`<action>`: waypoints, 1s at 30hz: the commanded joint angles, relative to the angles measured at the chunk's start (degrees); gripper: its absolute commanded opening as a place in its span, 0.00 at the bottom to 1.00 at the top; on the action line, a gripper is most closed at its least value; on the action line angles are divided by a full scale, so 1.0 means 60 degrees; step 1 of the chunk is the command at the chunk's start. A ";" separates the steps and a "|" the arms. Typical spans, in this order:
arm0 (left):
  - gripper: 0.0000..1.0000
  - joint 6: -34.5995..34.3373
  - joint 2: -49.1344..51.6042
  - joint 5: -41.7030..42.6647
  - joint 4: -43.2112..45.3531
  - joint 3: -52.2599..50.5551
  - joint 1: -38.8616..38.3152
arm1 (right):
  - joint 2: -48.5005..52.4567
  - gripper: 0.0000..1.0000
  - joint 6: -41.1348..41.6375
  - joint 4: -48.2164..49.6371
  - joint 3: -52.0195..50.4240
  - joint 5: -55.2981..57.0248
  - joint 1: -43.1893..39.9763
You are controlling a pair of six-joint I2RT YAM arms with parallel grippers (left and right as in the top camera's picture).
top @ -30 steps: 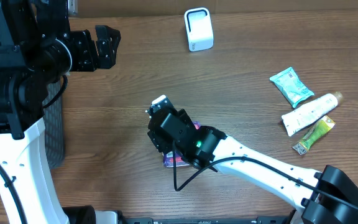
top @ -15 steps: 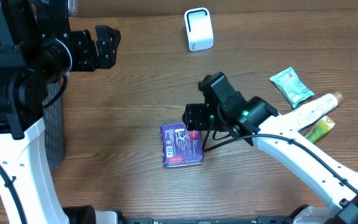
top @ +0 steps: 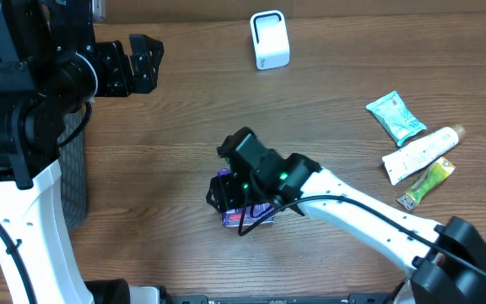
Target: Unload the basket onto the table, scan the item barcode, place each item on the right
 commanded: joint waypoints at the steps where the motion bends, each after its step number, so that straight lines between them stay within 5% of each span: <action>1: 1.00 0.0153 0.0066 -0.0018 0.0033 0.0095 -0.0004 | 0.0255 0.56 0.0142 -0.0033 -0.0073 -0.0058 0.0011; 10: 1.00 0.0153 0.0066 -0.0018 0.0033 0.0095 -0.0004 | -0.0036 0.57 -0.0703 -0.0663 -0.0036 0.0423 -0.1355; 19: 1.00 0.0153 0.0069 -0.0018 0.0033 0.0095 -0.0004 | 0.0251 0.85 -0.4171 -0.1974 -0.0197 -0.1938 -0.4269; 26: 1.00 0.0153 0.0069 -0.0018 0.0033 0.0095 -0.0004 | 0.1395 0.86 -0.4881 -0.1064 -0.0681 -0.4535 -0.4080; 30: 1.00 0.0153 0.0069 -0.0018 0.0033 0.0095 -0.0004 | 0.1599 0.87 -0.4739 -0.0601 -0.0685 -0.4452 -0.3592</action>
